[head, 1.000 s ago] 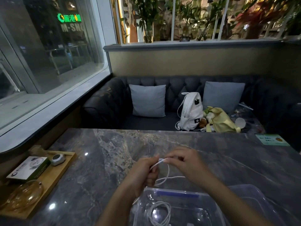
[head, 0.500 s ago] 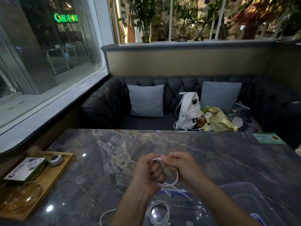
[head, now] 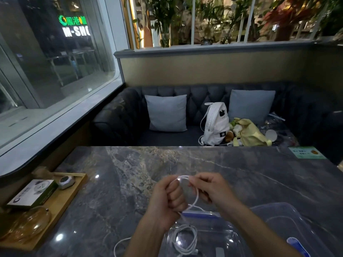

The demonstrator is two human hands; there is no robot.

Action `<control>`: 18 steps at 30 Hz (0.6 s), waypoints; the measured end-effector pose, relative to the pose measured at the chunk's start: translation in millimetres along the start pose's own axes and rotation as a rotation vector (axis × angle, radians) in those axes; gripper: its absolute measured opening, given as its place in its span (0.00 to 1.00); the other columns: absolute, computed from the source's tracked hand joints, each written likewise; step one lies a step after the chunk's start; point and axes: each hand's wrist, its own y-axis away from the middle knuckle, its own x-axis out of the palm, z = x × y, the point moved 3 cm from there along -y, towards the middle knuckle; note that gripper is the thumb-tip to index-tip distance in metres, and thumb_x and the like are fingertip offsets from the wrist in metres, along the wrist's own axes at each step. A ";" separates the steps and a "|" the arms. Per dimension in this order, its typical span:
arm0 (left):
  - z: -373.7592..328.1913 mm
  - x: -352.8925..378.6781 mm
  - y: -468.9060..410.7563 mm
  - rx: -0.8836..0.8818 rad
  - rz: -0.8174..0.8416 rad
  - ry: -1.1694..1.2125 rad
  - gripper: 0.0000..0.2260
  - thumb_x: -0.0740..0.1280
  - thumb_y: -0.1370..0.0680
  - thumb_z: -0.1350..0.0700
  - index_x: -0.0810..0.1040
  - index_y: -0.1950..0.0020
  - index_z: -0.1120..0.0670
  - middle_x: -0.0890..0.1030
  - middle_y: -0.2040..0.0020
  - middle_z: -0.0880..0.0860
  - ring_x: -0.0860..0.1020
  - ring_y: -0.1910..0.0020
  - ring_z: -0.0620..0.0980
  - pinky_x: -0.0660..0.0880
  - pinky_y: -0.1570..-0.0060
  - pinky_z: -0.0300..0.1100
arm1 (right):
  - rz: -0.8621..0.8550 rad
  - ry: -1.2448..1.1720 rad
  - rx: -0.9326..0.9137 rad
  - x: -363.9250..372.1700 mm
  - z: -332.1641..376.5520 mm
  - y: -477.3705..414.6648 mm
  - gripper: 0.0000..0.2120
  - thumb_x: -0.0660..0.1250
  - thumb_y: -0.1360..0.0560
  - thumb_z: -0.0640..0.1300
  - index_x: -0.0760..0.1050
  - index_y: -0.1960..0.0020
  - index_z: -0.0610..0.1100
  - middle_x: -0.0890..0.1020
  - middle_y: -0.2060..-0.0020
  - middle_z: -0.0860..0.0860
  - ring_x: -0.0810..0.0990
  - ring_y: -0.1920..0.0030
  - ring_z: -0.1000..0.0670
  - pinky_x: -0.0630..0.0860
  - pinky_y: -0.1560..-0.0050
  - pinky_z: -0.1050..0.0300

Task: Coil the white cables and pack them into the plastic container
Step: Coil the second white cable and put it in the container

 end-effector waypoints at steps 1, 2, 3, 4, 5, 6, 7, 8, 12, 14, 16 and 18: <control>-4.1 -2.4 0.5 0.006 0.012 0.022 0.21 0.60 0.30 0.55 0.56 0.82 0.49 0.54 0.86 0.45 0.47 0.83 0.45 0.43 0.78 0.32 | 0.004 0.012 -0.006 -2.1 -1.9 0.6 0.12 0.66 0.27 0.42 0.79 0.69 0.44 0.71 0.84 0.54 0.63 0.82 0.58 0.58 0.81 0.67; -7.7 -5.5 1.1 0.003 0.020 0.027 0.22 0.59 0.28 0.54 0.55 0.80 0.49 0.52 0.85 0.46 0.47 0.83 0.45 0.43 0.78 0.32 | 0.012 0.024 -0.011 -4.2 -3.8 1.5 0.11 0.66 0.27 0.42 0.79 0.68 0.44 0.72 0.83 0.54 0.64 0.82 0.57 0.58 0.81 0.66; -10.0 -8.9 1.9 -0.008 0.026 0.019 0.22 0.59 0.27 0.52 0.54 0.79 0.49 0.51 0.83 0.46 0.47 0.83 0.44 0.44 0.79 0.32 | 0.023 0.029 -0.019 -6.1 -5.5 2.2 0.10 0.66 0.27 0.42 0.80 0.66 0.43 0.74 0.81 0.54 0.64 0.81 0.57 0.58 0.81 0.66; -10.7 -12.4 2.5 -0.018 0.032 0.003 0.23 0.59 0.26 0.50 0.55 0.79 0.49 0.51 0.83 0.46 0.48 0.83 0.44 0.45 0.80 0.31 | 0.033 0.031 -0.029 -7.0 -6.4 2.5 0.09 0.66 0.27 0.42 0.81 0.63 0.42 0.76 0.79 0.53 0.64 0.80 0.57 0.58 0.80 0.66; -10.5 -15.3 2.8 -0.020 0.037 -0.014 0.24 0.59 0.25 0.49 0.56 0.79 0.50 0.53 0.84 0.46 0.48 0.83 0.44 0.46 0.80 0.31 | 0.041 0.038 -0.040 -6.9 -6.5 2.5 0.08 0.66 0.27 0.42 0.81 0.61 0.40 0.77 0.76 0.52 0.64 0.80 0.57 0.58 0.80 0.66; -10.3 -17.6 2.8 -0.012 0.035 -0.030 0.24 0.60 0.26 0.49 0.57 0.80 0.51 0.55 0.85 0.46 0.48 0.83 0.44 0.46 0.80 0.31 | 0.048 0.053 -0.050 -6.2 -6.2 2.2 0.09 0.66 0.27 0.43 0.81 0.60 0.39 0.77 0.75 0.49 0.64 0.80 0.56 0.58 0.80 0.66; -11.0 -18.9 2.7 0.005 0.026 -0.043 0.24 0.61 0.26 0.50 0.58 0.80 0.51 0.57 0.86 0.46 0.48 0.83 0.44 0.47 0.80 0.31 | 0.056 0.073 -0.054 -5.0 -6.0 1.7 0.10 0.66 0.27 0.44 0.80 0.60 0.38 0.76 0.75 0.47 0.64 0.79 0.56 0.58 0.80 0.66; -12.1 -19.6 2.6 0.028 0.013 -0.047 0.23 0.62 0.27 0.50 0.58 0.81 0.51 0.58 0.86 0.46 0.48 0.83 0.44 0.47 0.81 0.31 | 0.065 0.092 -0.051 -3.4 -6.0 1.1 0.11 0.66 0.27 0.45 0.80 0.59 0.37 0.74 0.76 0.46 0.64 0.79 0.55 0.59 0.79 0.66; -12.4 -20.0 1.0 0.157 -0.033 -0.006 0.23 0.62 0.28 0.53 0.60 0.82 0.50 0.59 0.86 0.46 0.54 0.87 0.41 0.50 0.84 0.31 | 0.130 0.069 0.003 6.3 -7.5 -0.2 0.09 0.63 0.25 0.42 0.81 0.55 0.39 0.72 0.85 0.54 0.65 0.83 0.58 0.60 0.81 0.68; -7.0 -20.0 -0.4 0.196 -0.037 0.032 0.23 0.62 0.27 0.53 0.61 0.82 0.50 0.59 0.86 0.46 0.56 0.87 0.41 0.53 0.84 0.32 | 0.129 0.015 0.039 10.1 -9.5 -1.5 0.10 0.62 0.24 0.42 0.80 0.59 0.40 0.71 0.85 0.54 0.64 0.83 0.58 0.58 0.82 0.68; -5.2 -18.9 -0.6 0.160 0.000 0.038 0.20 0.61 0.28 0.54 0.64 0.80 0.52 0.62 0.85 0.47 0.59 0.86 0.43 0.56 0.82 0.34 | 0.120 -0.008 0.045 10.4 -10.2 -3.1 0.12 0.61 0.24 0.42 0.78 0.64 0.41 0.72 0.85 0.54 0.62 0.83 0.58 0.56 0.81 0.68; -11.2 -19.1 -0.4 0.044 0.065 -0.030 0.15 0.60 0.29 0.54 0.72 0.76 0.55 0.69 0.82 0.50 0.66 0.82 0.45 0.63 0.79 0.36 | 0.129 0.020 0.030 7.1 -8.6 -4.6 0.15 0.61 0.24 0.41 0.76 0.67 0.43 0.72 0.84 0.55 0.61 0.82 0.59 0.56 0.80 0.68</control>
